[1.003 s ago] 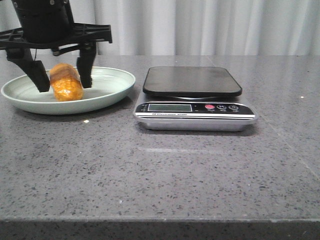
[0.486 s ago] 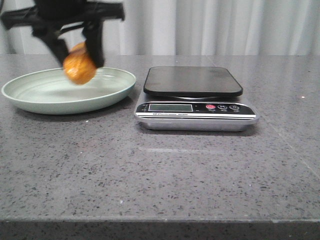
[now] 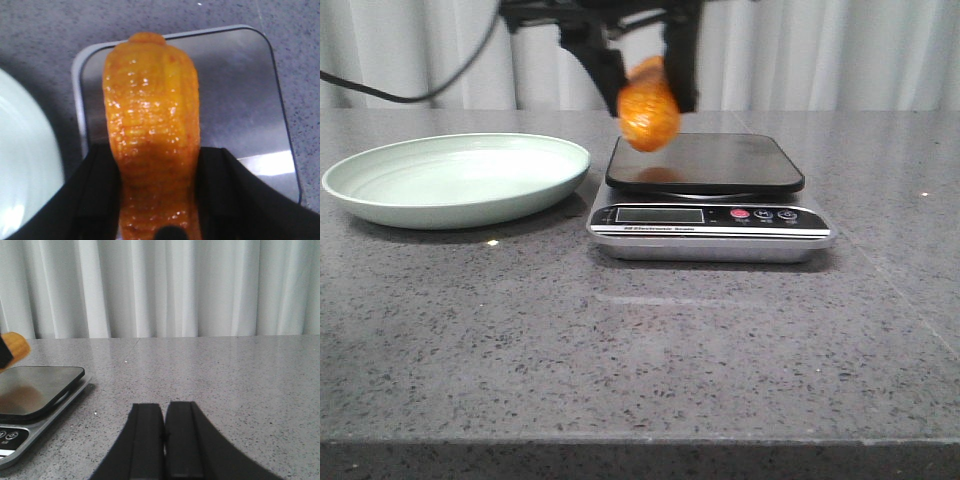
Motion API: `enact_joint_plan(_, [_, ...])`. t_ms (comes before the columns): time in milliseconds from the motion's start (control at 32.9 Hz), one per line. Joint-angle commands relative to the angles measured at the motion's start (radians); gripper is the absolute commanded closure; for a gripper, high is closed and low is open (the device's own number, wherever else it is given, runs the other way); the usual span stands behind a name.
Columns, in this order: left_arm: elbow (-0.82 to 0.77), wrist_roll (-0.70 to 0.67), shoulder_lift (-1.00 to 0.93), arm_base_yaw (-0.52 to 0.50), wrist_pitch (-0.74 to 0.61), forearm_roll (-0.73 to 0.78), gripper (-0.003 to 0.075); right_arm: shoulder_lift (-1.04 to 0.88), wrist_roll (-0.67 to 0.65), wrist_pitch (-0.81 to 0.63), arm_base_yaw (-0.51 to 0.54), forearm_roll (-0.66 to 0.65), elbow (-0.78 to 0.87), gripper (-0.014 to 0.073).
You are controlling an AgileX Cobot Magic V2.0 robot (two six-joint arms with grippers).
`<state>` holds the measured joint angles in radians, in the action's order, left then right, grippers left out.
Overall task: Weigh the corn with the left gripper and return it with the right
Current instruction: 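Lift the corn with the left gripper and lower it onto the scale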
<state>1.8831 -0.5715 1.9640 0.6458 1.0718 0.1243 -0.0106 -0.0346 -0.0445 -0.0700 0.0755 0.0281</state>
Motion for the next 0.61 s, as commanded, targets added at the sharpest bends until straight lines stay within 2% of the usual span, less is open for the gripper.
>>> enact_joint_plan(0, [0.077, 0.001, -0.017, 0.024, -0.011, -0.009, 0.0323, -0.017, 0.010, -0.086, 0.006, -0.012, -0.008, 0.0431])
enact_joint_plan(91, [0.103, 0.001, 0.013, 0.032, 0.007, -0.034, 0.0266, -0.017, 0.010, -0.086, 0.005, -0.012, -0.008, 0.0431])
enact_joint_plan(395, [0.105, 0.001, 0.030, 0.034, 0.014, -0.052, 0.0248, -0.017, 0.010, -0.086, 0.003, -0.012, -0.008, 0.0431])
enact_joint_plan(578, [0.137, 0.001, 0.030, 0.034, 0.035, -0.048, 0.0129, -0.017, 0.010, -0.086, 0.003, -0.012, -0.008, 0.0431])
